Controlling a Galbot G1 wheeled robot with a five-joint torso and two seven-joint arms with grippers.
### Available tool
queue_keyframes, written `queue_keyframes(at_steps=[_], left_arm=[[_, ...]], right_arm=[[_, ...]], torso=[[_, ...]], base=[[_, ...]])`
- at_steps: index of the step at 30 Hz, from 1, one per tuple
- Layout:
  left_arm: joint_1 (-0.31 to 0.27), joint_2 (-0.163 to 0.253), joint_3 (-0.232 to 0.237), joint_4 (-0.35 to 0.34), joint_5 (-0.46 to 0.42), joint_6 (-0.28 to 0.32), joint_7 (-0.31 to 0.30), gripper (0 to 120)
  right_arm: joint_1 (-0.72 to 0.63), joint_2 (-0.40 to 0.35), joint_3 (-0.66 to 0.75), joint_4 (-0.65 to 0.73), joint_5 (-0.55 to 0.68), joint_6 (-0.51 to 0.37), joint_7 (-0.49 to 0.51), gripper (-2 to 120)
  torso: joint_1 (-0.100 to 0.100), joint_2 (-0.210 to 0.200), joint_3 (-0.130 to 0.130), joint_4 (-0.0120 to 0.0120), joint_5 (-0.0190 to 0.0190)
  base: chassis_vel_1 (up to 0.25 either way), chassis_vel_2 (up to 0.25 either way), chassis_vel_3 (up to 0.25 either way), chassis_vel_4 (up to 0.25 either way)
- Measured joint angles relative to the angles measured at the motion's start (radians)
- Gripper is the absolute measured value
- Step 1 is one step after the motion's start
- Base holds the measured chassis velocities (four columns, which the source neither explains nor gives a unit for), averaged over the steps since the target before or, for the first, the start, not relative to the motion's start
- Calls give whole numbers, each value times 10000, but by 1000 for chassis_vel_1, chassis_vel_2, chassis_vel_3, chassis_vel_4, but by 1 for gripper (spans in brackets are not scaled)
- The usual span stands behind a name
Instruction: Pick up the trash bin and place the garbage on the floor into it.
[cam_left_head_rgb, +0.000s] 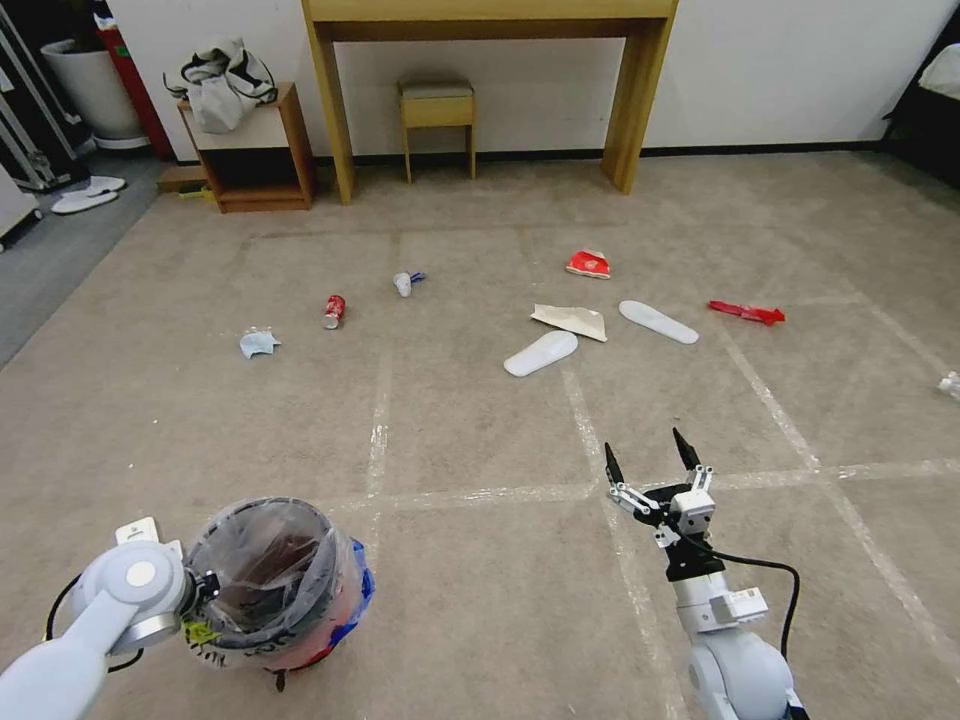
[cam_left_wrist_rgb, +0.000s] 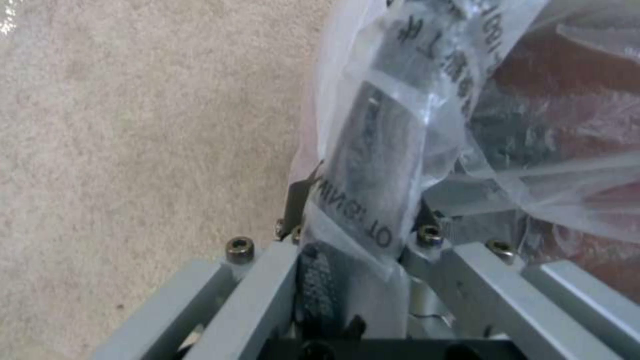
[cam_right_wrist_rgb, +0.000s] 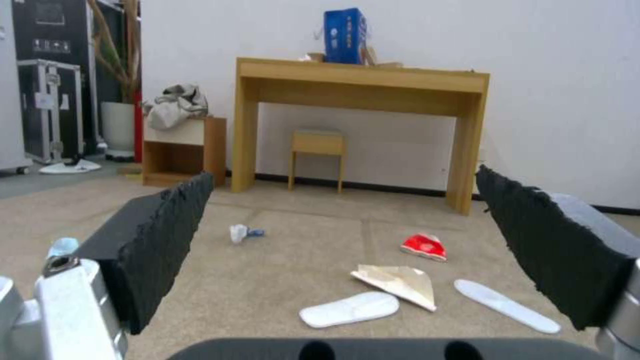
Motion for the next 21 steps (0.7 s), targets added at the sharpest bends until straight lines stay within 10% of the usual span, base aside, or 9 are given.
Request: queue_keyframes(at_steps=[9,21], left_arm=[[426,-303,-402,-813,-618,-332,-780,1],[1054,155,-2299,-3152,-2778,-408,-2159,0]], right_arm=[[15,-12,38,-76,41,-17,23,100],[9,-62,170,-190,45,-21,182,100]], torso=[[1,-3,3,-10,-20],[2,-6,4,-9,-9]], base=[[0,0,0,0],[0,0,0,0]])
